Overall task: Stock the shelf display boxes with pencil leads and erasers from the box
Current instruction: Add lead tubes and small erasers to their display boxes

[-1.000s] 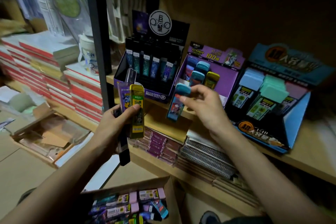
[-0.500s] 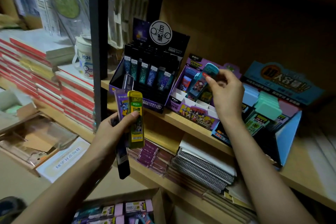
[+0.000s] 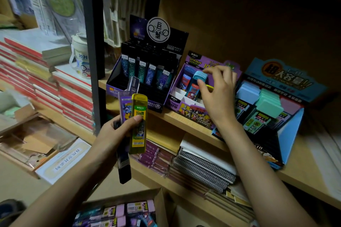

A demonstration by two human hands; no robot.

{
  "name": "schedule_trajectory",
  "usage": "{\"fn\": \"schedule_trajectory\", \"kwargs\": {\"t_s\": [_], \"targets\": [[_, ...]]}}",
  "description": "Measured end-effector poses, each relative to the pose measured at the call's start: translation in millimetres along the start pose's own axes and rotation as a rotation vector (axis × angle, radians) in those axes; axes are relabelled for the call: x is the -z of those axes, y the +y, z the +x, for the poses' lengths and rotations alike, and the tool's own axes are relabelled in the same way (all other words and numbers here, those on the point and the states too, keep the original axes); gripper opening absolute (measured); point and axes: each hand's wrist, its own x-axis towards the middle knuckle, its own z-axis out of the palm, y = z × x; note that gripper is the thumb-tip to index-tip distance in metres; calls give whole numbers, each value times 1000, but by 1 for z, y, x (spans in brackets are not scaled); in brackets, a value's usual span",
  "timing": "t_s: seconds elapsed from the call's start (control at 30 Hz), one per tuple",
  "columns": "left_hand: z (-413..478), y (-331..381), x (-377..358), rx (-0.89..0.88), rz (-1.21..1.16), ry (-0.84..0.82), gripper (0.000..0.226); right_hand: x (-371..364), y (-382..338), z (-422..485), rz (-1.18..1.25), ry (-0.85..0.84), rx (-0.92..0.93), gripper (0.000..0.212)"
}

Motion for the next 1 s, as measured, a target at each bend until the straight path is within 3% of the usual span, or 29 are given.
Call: {"fn": "schedule_trajectory", "kwargs": {"t_s": [0.1, 0.27, 0.43, 0.53, 0.7, 0.87, 1.0], "targets": [[-4, 3, -4, 12, -1, -51, 45, 8, -39, -8, 220, -14, 51, 14], [-10, 6, -6, 9, -16, -82, 30, 3, -92, -33, 703, -631, -282, 13], [-12, 7, -2, -37, -2, -93, 28, 1, -98, -36, 936, -718, -493, 8], [-9, 7, 0, -92, -9, -37, 29, 12, -87, -20, 972, -631, -497, 12], [-4, 2, 0, -109, 88, -19, 24, 50, -44, 15, 953, -303, -475, 14], [-7, -3, -8, -121, 135, -44, 19, 60, -10, 23, 787, -29, -432, 19], [-7, -8, -10, -121, 143, -36, 20, 55, 2, 23, 602, 95, -327, 13]]}}
